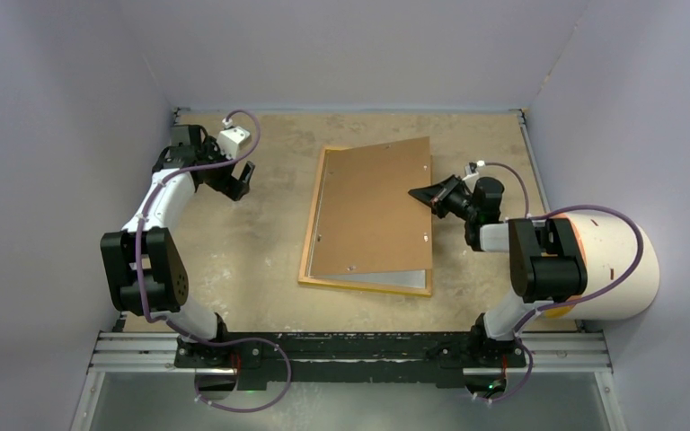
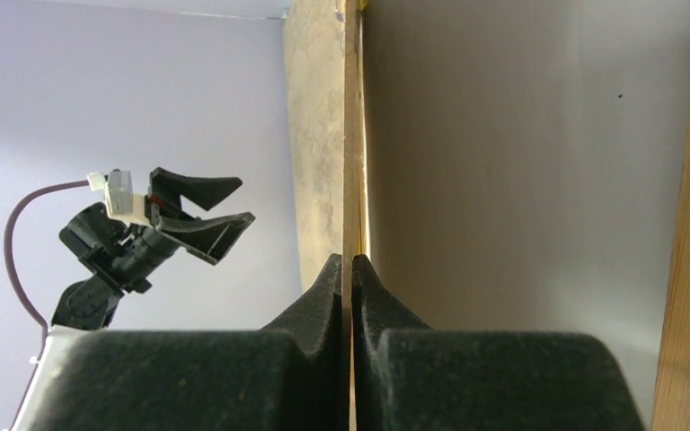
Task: Put the photo into the frame
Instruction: Turn over the photo frame item on the photo frame.
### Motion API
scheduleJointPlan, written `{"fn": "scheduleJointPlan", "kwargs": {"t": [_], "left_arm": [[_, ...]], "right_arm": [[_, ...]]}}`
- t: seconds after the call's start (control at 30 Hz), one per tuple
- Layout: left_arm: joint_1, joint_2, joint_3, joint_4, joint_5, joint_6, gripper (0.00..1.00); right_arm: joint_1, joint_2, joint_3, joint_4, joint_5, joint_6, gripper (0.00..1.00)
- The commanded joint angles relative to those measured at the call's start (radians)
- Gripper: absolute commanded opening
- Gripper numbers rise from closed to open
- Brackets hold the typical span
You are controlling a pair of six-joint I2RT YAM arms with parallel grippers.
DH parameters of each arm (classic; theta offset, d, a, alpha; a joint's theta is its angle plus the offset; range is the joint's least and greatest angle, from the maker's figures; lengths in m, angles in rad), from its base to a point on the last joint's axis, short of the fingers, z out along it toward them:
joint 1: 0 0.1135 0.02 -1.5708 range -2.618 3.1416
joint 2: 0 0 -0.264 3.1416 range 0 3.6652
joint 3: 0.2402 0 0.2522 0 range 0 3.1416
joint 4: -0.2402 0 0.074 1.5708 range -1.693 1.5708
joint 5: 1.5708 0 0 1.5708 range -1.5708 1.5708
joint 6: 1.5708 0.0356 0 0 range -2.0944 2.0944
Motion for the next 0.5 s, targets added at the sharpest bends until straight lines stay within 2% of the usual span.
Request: {"fn": "scheduleJointPlan", "kwargs": {"t": [0.0,0.47], "left_arm": [[-0.008,-0.025,-0.010,0.008,0.005,0.015,1.00],[-0.014,-0.038,-0.018,0.003,-0.002,0.023,1.00]], "right_arm": [[0.014,-0.027,-0.004,0.078,-0.033,0.023,0.00],[0.022,-0.017,-0.008,0.111,0.017,0.009,0.00]]}}
